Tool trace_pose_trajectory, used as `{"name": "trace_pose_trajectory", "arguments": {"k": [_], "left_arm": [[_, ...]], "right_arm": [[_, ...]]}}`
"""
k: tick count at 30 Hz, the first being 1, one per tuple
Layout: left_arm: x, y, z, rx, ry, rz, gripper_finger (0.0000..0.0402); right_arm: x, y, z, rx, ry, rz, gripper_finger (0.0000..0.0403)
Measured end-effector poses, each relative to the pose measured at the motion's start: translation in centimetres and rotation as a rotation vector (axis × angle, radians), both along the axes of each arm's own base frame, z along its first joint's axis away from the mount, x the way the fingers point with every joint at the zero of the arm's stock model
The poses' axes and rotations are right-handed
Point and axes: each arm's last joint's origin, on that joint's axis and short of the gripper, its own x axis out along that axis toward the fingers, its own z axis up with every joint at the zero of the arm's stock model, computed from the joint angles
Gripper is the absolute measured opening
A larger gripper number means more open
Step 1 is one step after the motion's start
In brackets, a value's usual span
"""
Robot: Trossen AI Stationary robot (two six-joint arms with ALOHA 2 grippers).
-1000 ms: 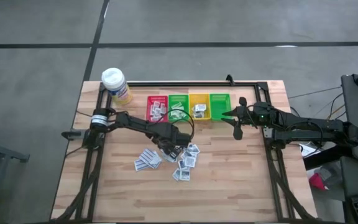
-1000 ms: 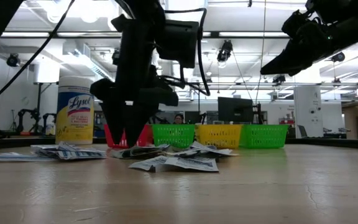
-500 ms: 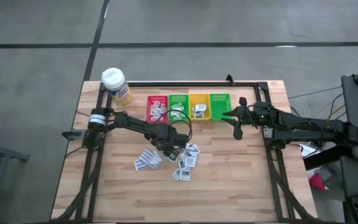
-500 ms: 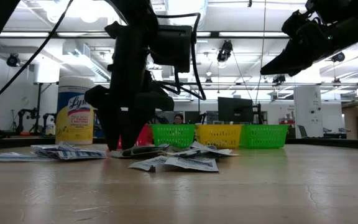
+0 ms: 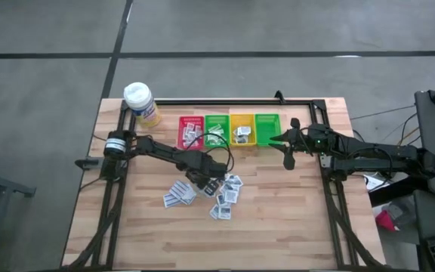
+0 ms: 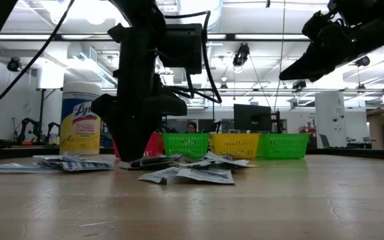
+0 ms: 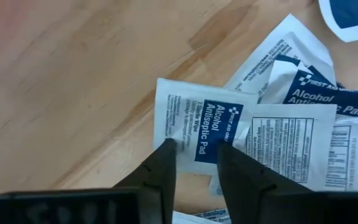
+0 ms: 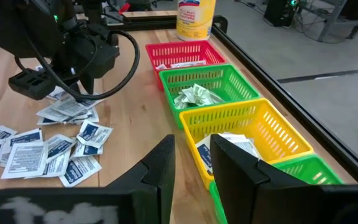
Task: Pick & Place First Aid Supplies
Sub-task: Put the alcohol pad into the yellow bin
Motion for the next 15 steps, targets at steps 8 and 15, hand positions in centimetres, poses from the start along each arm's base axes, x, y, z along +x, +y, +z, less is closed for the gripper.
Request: {"name": "trace_pose_trajectory", "arguments": {"k": [8,15], "left_arm": [[0.1,0.0,1.1,-0.005,0.023,0.013,0.0092],[-0.4,0.3,4.3,0.088,-0.016,0.004,0.0092]], "right_arm": [[0.0,0.0,0.0,0.0,0.0,0.0,0.0103],[0.0,0.0,0.0,-0.001,0.0,-0.001,0.0109]]}}
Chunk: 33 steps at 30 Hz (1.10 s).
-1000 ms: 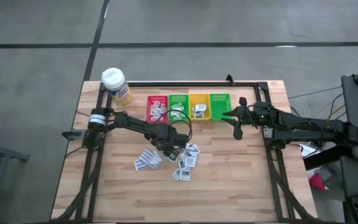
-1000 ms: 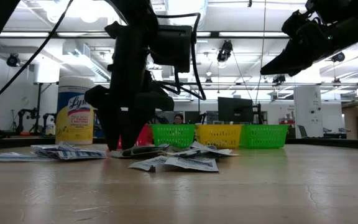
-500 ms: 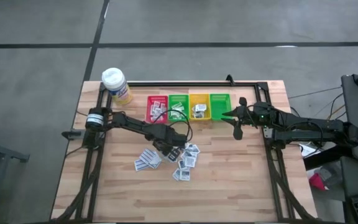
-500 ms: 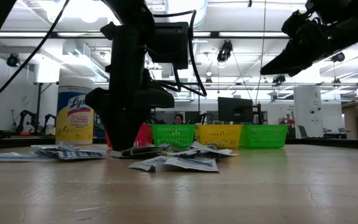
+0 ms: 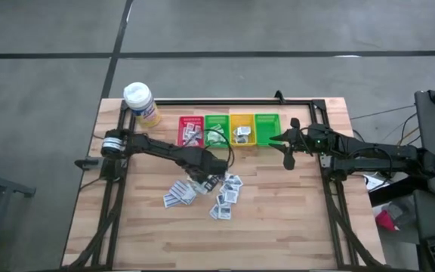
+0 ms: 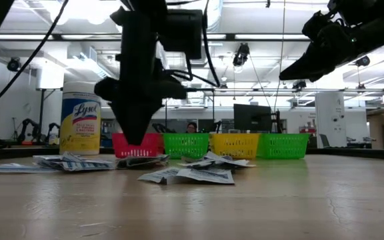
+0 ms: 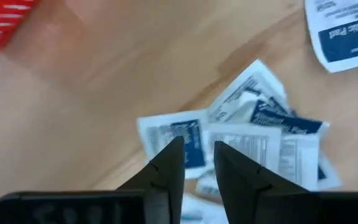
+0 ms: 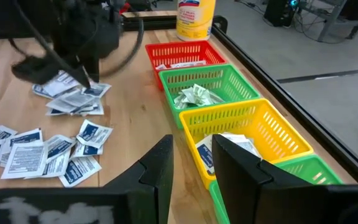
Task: Pick & Place First Aid Supplies
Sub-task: Put the alcohol pad into the yellow bin
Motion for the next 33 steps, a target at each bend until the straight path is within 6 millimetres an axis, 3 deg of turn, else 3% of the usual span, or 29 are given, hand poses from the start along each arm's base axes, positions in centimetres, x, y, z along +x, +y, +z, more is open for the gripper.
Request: {"name": "trace_pose_trajectory", "arguments": {"k": [13,26,33], "left_arm": [[-0.33,0.0,-0.6,-0.004,0.032,-0.023,0.0094],[-0.32,0.24,-0.41,0.087,0.08,-0.4,0.0173],[-0.59,0.37,-0.55,0.149,0.155,-0.691,0.0185]], "right_arm": [[0.0,0.0,0.01,0.012,-0.004,-0.004,0.0095],[0.0,0.0,0.01,0.017,-0.005,-0.006,0.0109],[0.0,0.0,0.01,0.017,-0.005,-0.006,0.0101]]}}
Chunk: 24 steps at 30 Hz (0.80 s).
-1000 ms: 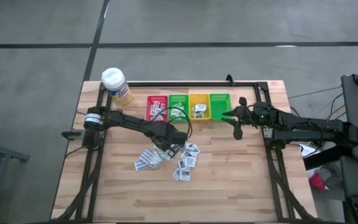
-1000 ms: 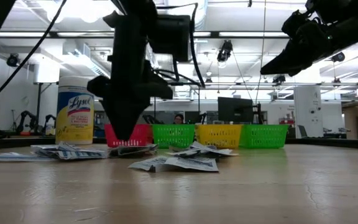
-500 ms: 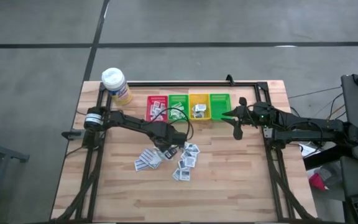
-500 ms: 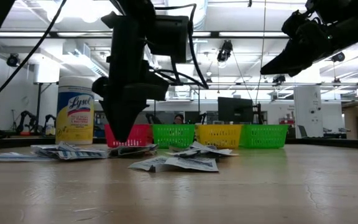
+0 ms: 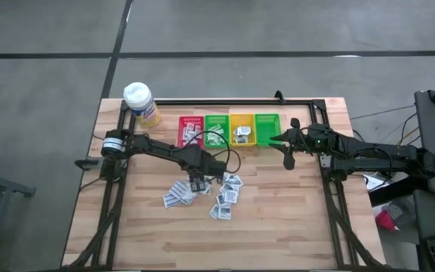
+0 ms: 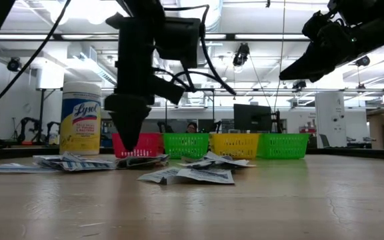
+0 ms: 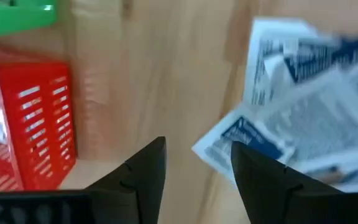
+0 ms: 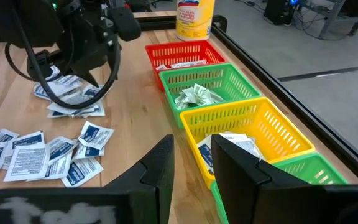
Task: Pick & Place First Aid Supplies
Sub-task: Put the alcohol pad into the yellow bin
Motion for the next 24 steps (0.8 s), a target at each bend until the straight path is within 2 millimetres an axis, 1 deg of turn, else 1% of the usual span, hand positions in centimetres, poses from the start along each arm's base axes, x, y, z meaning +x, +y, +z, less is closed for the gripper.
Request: {"name": "trace_pose_trajectory", "arguments": {"k": [3,6,15,24], "left_arm": [[-0.4,0.0,-0.3,0.0,0.043,-0.089,0.0185],[-0.8,0.1,-0.1,0.0,0.058,-0.151,0.0185],[-1.1,0.1,1.7,-0.002,-0.071,-0.201,0.0184],[-1.0,0.2,0.2,0.005,-0.131,-0.233,0.0184]], "right_arm": [[0.0,0.0,0.0,0.0,0.0,0.0,0.0098],[0.0,0.0,0.0,0.0,0.0,0.0,0.01],[0.0,0.0,0.0,-0.003,0.001,0.001,0.011],[0.0,0.0,0.0,0.0,0.001,0.0,0.0099]]}}
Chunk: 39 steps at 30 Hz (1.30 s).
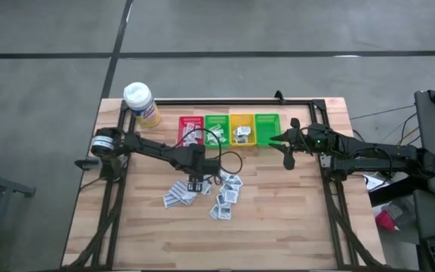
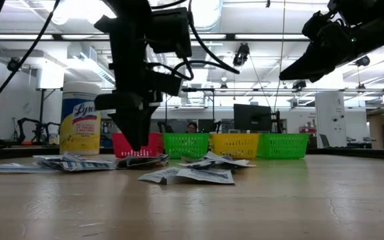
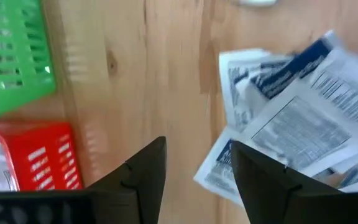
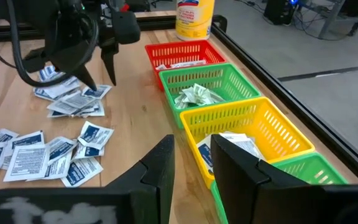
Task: Pick & Place First Aid Supplies
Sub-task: Put the alcohol pad into the yellow bin
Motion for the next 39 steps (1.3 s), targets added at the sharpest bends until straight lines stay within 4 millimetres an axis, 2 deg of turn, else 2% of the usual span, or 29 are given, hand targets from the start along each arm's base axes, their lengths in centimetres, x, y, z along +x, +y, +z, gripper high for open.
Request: {"name": "trace_pose_trajectory", "arguments": {"k": [13,26,39], "left_arm": [[-0.4,0.0,-0.8,-0.104,0.028,-0.048,0.0183],[-1.6,1.2,-3.2,-0.234,0.04,-0.054,0.018],[-1.3,1.5,-2.9,-0.24,0.036,-0.074,0.0118]], "right_arm": [[0.0,0.0,0.0,0.0,0.0,0.0,0.0105],[0.0,0.0,0.0,0.021,-0.006,-0.008,0.0101],[0.0,0.0,0.0,0.024,-0.007,-0.009,0.0107]]}}
